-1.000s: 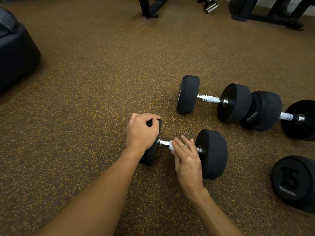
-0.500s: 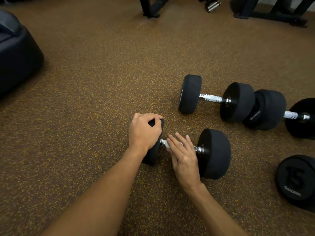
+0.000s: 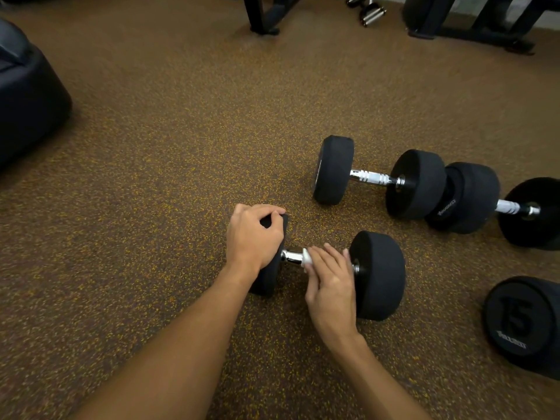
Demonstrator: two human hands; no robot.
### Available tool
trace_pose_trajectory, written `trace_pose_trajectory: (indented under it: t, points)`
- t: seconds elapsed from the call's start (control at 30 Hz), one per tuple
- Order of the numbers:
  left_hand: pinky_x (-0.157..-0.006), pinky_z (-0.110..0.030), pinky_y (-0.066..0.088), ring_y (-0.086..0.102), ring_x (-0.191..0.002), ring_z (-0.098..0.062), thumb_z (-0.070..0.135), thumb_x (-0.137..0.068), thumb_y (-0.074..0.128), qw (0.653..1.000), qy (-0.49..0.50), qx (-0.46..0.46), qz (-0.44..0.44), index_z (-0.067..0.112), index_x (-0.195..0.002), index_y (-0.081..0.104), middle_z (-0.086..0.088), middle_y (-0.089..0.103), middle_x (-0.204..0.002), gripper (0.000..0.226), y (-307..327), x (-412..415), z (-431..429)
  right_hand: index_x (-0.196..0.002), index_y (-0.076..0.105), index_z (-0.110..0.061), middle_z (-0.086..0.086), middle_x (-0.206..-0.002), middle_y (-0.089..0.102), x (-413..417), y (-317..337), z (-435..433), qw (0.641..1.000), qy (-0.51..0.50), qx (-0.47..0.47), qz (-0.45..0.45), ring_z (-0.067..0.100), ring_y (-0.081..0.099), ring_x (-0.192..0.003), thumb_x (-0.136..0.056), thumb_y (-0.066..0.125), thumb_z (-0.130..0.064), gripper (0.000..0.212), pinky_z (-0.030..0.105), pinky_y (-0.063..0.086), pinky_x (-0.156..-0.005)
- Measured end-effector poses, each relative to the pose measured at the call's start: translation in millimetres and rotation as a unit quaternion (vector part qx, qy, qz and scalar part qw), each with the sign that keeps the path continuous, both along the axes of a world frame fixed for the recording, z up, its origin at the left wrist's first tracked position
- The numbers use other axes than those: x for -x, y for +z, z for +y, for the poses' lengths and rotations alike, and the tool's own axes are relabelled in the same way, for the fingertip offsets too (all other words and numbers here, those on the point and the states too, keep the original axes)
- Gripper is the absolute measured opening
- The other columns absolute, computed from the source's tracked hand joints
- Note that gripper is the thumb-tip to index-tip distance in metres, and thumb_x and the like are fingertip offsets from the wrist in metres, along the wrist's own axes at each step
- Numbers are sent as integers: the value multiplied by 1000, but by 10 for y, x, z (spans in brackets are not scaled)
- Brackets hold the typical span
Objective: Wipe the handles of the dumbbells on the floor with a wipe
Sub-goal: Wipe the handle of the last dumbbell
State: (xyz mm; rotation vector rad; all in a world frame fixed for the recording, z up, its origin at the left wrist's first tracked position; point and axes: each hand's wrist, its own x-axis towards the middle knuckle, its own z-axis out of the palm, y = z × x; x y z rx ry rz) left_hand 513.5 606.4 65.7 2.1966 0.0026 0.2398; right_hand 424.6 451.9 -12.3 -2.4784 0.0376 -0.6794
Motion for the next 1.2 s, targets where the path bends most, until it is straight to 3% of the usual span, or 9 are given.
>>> trace_pose_trajectory:
  t: [0.23, 0.37, 0.5, 0.63, 0.7, 0.8, 0.9, 0.97, 1.2]
  points:
    - [-94, -24, 39, 46, -107, 0, 28, -100, 61, 1000, -3, -7, -1, 34, -106, 83, 23, 74, -106, 23, 16, 0, -5, -133, 72, -11, 2, -129, 66, 5, 148, -28, 997, -22, -36, 69, 19, 53, -128, -104, 63, -17, 31, 44, 41, -119]
    - [-99, -34, 50, 52, -109, -6, 27, -99, 61, 999, -7, -21, -39, 30, -107, 82, 18, 76, -109, 23, -12, 15, -1, -135, 70, -13, 2, -128, 52, 45, 216, -68, 995, -16, -16, 95, 19, 47, -123, -105, 62, -19, 32, 40, 50, -105]
    - [-99, -44, 51, 57, -110, -13, 27, -98, 60, 988, -9, -68, -139, 24, -114, 80, 13, 75, -116, 26, 7, 101, -3, -141, 65, -9, 3, -125, 54, 66, 281, -93, 994, -8, 1, 112, 20, 48, -118, -104, 62, -14, 37, 41, 51, -102]
    - [-101, -27, 48, 61, -112, -14, 2, -96, 64, 970, -63, -29, -234, 14, -120, 77, 6, 73, -120, 30, 66, 459, -114, -125, 71, -8, 3, -117, 62, 81, 382, -118, 993, -4, 29, 112, 22, 51, -109, -102, 64, -12, 25, 43, 48, -101]
    - [-103, -23, 48, 62, -116, -11, -6, -94, 62, 973, -105, 1, -208, 13, -121, 76, 6, 71, -120, 35, 50, 718, -181, -122, 72, -9, 6, -114, 65, 73, 434, -133, 989, 2, 90, 120, 27, 56, -110, -99, 65, -10, 24, 49, 46, -108]
    - [-113, -25, 46, 58, -125, -4, -9, -96, 57, 984, -131, 12, -120, 17, -128, 73, 12, 67, -129, 44, 14, 920, -285, -129, 71, -16, 4, -120, 69, 69, 589, -147, 960, 6, 229, 160, 29, 58, -122, -102, 58, -16, 30, 57, 23, -128]
    - [-120, -13, 31, 47, -139, -2, -11, -98, 51, 986, -159, -10, -45, 17, -146, 61, 6, 58, -148, 56, 34, 976, -413, -136, 67, -20, -1, -126, 70, 67, 756, -250, 933, 30, 299, 196, 25, 54, -131, -105, 54, -21, 34, 62, 1, -130]
    - [-121, -14, 27, 43, -146, -7, -12, -99, 48, 989, -148, -5, 2, 16, -153, 53, 3, 52, -156, 62, 5, 983, -480, -136, 67, -24, -4, -126, 71, 61, 828, -366, 929, 46, 311, 194, 22, 54, -132, -105, 55, -22, 34, 61, -9, -129]
    - [-122, -25, 36, 50, -141, -13, 8, -108, 49, 991, -121, -18, 46, 13, -150, 56, -1, 57, -151, 43, -173, 830, -521, -127, 74, -27, -12, -130, 71, 81, 976, -730, 971, 74, 206, 100, 13, 54, -130, -98, 71, -31, 30, 49, 10, -132]
